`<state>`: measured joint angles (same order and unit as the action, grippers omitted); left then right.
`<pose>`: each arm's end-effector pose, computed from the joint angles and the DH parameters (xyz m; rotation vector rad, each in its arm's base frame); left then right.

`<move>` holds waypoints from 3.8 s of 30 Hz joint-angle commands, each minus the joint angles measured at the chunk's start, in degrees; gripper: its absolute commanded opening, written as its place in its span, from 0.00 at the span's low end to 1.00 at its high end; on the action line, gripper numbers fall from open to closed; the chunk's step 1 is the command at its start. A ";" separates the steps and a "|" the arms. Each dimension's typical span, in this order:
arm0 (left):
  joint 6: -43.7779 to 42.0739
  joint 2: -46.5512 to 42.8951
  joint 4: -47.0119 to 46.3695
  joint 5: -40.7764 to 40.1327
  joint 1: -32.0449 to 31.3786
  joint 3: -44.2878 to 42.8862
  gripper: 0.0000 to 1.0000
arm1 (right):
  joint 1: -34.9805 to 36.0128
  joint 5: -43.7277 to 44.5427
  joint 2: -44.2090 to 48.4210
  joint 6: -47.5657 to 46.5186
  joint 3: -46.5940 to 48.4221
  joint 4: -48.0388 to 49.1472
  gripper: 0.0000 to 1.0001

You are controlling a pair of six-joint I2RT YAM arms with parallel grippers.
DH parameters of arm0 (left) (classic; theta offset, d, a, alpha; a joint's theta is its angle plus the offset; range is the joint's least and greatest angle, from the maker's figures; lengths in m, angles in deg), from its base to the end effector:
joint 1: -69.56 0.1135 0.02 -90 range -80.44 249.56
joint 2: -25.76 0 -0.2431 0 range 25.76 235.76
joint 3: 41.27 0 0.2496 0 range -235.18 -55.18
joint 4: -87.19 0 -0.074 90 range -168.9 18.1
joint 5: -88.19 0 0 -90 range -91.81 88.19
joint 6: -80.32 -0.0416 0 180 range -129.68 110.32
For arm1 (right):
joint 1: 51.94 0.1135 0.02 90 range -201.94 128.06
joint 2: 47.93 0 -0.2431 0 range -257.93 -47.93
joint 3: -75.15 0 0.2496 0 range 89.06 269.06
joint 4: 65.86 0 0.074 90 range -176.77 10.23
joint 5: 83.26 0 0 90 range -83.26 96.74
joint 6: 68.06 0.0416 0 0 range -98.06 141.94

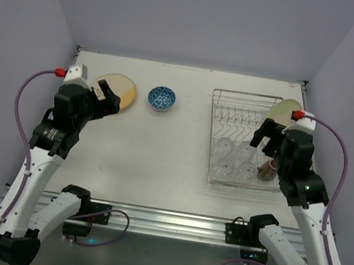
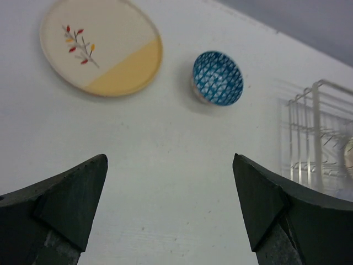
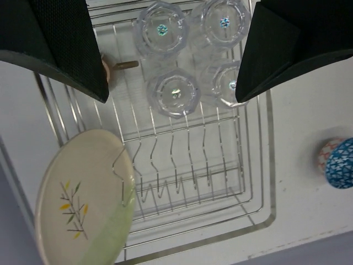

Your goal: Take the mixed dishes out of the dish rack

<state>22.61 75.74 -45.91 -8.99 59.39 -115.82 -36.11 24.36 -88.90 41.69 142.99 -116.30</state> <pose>0.1951 -0.0297 0.3597 -0.4600 1.9207 -0.3636 0.1605 0.0324 0.3403 0.2649 1.9452 0.1025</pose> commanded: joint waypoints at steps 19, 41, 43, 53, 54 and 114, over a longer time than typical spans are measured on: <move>-9.09 -8.14 -0.83 -3.89 -8.45 14.94 1.00 | -29.45 -9.70 -42.25 -17.64 23.76 4.63 0.96; -9.71 -9.02 -1.88 -1.70 -10.04 15.55 1.00 | -31.57 -30.81 -46.30 -16.58 26.49 3.66 0.34; -9.62 -9.11 -1.88 -1.70 -10.22 15.64 1.00 | -31.48 -30.81 -46.22 -17.02 26.31 4.10 0.29; -9.79 -8.32 -1.88 -1.52 -10.30 15.64 1.00 | -29.46 -28.00 -41.39 -16.76 24.12 8.23 0.11; -9.71 -8.40 -1.97 -1.52 -10.30 15.56 1.00 | -29.37 -27.82 -40.77 -16.76 24.38 8.32 0.08; 25.70 17.93 -71.17 57.26 -10.22 19.07 1.00 | -17.60 -65.53 -22.48 55.39 -11.12 80.18 0.00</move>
<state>39.94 89.33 -97.36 37.93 49.49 -94.69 -55.39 -37.51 -111.81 85.73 131.63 -57.64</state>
